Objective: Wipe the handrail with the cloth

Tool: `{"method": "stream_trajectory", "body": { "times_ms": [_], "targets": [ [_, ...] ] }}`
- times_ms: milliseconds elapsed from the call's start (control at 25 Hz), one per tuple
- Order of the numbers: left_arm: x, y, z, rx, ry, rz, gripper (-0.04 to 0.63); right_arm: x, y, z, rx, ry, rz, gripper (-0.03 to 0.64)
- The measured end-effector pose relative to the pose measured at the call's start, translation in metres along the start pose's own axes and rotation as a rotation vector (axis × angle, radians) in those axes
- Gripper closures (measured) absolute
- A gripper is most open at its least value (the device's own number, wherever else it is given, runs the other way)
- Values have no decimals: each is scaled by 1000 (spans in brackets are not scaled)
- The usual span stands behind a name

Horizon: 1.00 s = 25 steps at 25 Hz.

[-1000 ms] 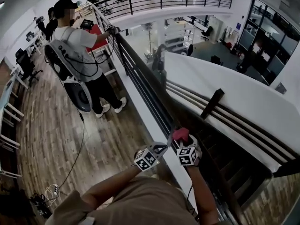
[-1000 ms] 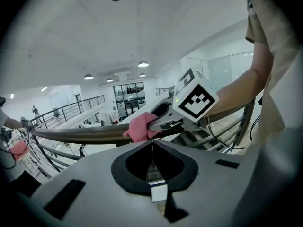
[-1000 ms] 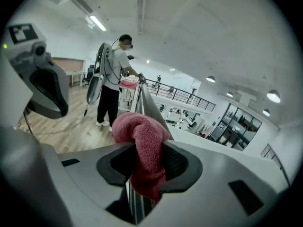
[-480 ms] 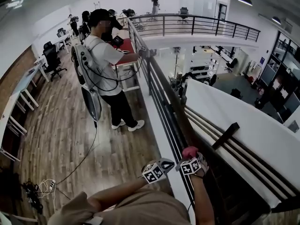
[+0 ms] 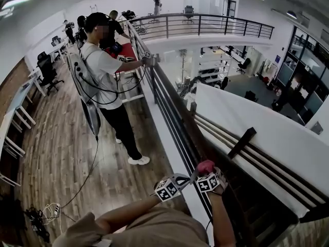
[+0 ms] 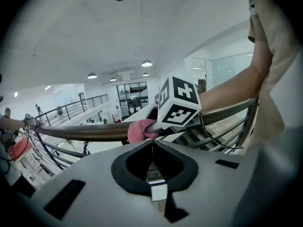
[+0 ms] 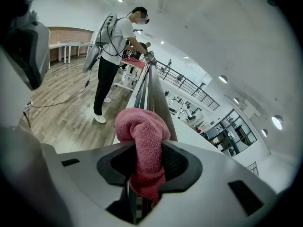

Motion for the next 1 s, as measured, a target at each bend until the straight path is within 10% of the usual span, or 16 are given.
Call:
{"method": "stream_trajectory", "body": {
  "times_ms": [1000],
  "targets": [
    [4, 31, 135, -133, -45, -2, 578, -178, 141, -43, -197, -132, -21, 474]
  ]
}}
Point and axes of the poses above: the fingertips, and each gripper's own axes: y backward along the fingers, z to its right, x out of its top, the point moved 9 cm from there along y, backward along the fingers, and after that the axes turned 13 degrees about x, right-handed, at the moved point
